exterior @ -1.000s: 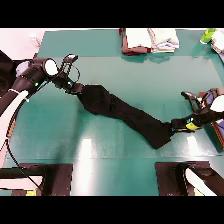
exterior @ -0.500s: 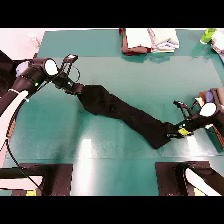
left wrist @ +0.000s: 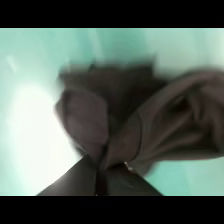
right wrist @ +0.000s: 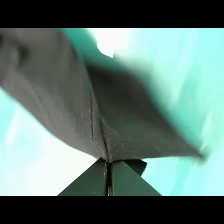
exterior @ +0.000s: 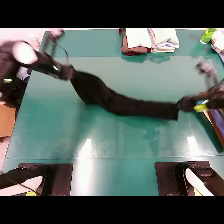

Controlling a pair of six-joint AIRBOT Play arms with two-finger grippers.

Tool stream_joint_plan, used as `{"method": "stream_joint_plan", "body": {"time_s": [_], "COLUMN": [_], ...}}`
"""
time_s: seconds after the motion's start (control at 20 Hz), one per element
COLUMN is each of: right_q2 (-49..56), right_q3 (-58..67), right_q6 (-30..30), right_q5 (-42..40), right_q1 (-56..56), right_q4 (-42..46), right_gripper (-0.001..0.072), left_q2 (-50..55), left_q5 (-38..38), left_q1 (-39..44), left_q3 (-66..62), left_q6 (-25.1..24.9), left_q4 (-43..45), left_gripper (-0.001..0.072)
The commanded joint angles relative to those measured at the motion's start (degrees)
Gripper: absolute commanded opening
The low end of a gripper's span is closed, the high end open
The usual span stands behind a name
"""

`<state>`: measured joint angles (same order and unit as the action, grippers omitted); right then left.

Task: Fold the shirts.

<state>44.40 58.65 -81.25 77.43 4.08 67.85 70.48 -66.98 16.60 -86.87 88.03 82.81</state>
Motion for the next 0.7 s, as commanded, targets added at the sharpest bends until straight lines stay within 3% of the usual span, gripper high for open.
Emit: {"method": "stream_joint_plan", "body": {"time_s": [0.0,0.35,0.5,0.65], "right_q2": [-3.8,2.4,6.4,7.9], "right_q3": [17.8,47.1,48.6,39.7], "right_q6": [-1.1,-4.7,-5.6,-5.9], "right_q5": [-2.8,5.5,12.3,15.8], "right_q1": [0.1,0.1,0.0,0.0], "right_q4": [0.3,8.5,8.2,8.2], "right_gripper": [0.0016,0.0016,0.0016,0.0016], "left_q2": [-10.9,-26.6,-25.6,-20.6], "left_q5": [0.0,0.4,-3.2,-9.9], "left_q1": [0.0,0.0,0.0,0.0], "left_q3": [-10.1,-20.2,-19.6,-14.9], "left_q6": [0.0,0.0,0.0,0.0], "left_q4": [0.8,0.9,0.9,0.8], "left_gripper": [0.0028,0.0027,0.0027,0.0027]}}
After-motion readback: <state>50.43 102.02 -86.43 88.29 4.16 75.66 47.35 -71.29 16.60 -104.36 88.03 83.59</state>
